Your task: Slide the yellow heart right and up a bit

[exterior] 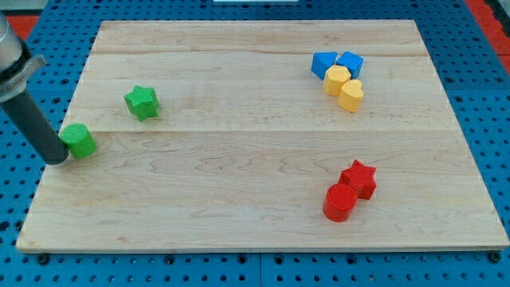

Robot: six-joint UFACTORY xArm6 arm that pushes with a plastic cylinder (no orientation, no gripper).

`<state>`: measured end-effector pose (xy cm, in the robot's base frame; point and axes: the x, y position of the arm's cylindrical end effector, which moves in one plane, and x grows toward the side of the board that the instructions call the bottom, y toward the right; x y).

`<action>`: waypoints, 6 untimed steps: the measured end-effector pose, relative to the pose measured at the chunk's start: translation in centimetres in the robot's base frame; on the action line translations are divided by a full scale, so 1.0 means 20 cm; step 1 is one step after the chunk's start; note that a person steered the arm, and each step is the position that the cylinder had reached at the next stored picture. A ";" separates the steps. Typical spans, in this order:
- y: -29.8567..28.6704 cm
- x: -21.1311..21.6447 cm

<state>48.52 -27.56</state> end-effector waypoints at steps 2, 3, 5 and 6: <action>0.31 -0.28; 0.32 -0.20; 1.41 -0.28; 2.00 -0.37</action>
